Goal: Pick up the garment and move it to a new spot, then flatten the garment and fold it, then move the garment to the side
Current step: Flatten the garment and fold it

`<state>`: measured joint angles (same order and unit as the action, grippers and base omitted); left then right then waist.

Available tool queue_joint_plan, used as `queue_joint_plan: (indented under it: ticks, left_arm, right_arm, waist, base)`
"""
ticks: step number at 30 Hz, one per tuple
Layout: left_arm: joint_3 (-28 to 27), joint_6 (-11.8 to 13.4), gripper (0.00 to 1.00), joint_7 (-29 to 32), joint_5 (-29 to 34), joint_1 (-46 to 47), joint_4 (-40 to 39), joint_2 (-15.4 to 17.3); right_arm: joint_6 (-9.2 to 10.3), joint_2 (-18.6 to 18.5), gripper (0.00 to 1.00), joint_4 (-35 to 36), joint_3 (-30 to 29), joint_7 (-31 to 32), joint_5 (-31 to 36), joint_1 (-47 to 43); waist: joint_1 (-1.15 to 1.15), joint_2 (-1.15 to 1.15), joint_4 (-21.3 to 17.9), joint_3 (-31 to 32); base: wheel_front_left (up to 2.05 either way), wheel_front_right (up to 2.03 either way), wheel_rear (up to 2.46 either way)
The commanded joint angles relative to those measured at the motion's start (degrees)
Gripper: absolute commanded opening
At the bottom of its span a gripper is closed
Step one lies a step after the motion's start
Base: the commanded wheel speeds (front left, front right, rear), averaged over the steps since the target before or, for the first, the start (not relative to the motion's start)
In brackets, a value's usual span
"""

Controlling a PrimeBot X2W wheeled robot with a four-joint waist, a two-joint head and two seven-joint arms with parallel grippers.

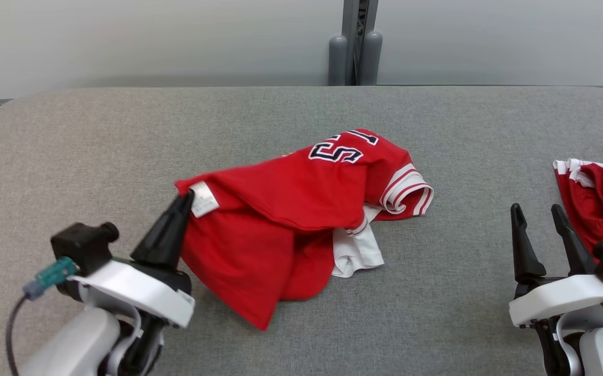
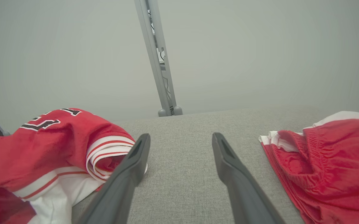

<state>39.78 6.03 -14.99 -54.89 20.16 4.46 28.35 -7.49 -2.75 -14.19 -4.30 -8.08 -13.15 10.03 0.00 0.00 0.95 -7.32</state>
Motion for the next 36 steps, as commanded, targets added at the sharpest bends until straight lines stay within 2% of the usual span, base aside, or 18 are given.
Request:
queue_joint_plan:
  ticks: [1,8,16,22,27,36]
  left_arm:
    - [-0.6,-0.4,0.0,-0.2,-0.1,1.1,0.2,0.3]
    - [-5.2,-2.6,0.0,-0.2,-1.6,5.7,5.9,2.0]
    - [-6.0,-6.4,0.0,3.4,-3.2,13.1,17.8,2.6]
    - [-5.3,-8.7,0.0,6.2,-3.7,17.2,28.1,1.7]
    - [-5.4,-10.3,0.0,5.3,-4.4,19.7,35.8,-0.2]
    - [-4.3,-12.0,0.0,2.6,-3.3,21.9,42.2,-2.8]
  right_arm:
    - [-0.02,-0.3,1.0,-0.1,0.1,0.1,0.0,0.3]
    - [-0.02,-0.3,1.0,-0.4,3.3,0.4,-0.8,1.0]
    - [-0.02,-0.3,1.0,-1.5,6.2,-0.1,-1.5,2.7]
    - [-0.02,-0.3,1.0,-3.1,10.2,0.0,-2.0,4.2]
    - [-0.02,-0.3,1.0,-4.8,14.9,-0.2,-2.7,5.1]
    - [-0.02,-0.3,1.0,-6.6,17.4,-0.6,-2.8,6.0]
  waist:
    - [0.0,0.0,-0.1,-0.1]
    - [0.0,0.0,-1.2,-1.3]
    - [0.0,0.0,-3.2,-3.1]
    - [0.0,0.0,-4.7,-4.3]
    - [0.0,0.0,-4.9,-4.8]
    - [0.0,0.0,-3.9,-4.7]
  base:
    - [0.0,0.0,0.0]
    - [0.0,0.0,0.0]
    - [0.0,0.0,0.0]
    - [0.0,0.0,0.0]
    - [0.0,0.0,0.0]
    - [0.0,0.0,0.0]
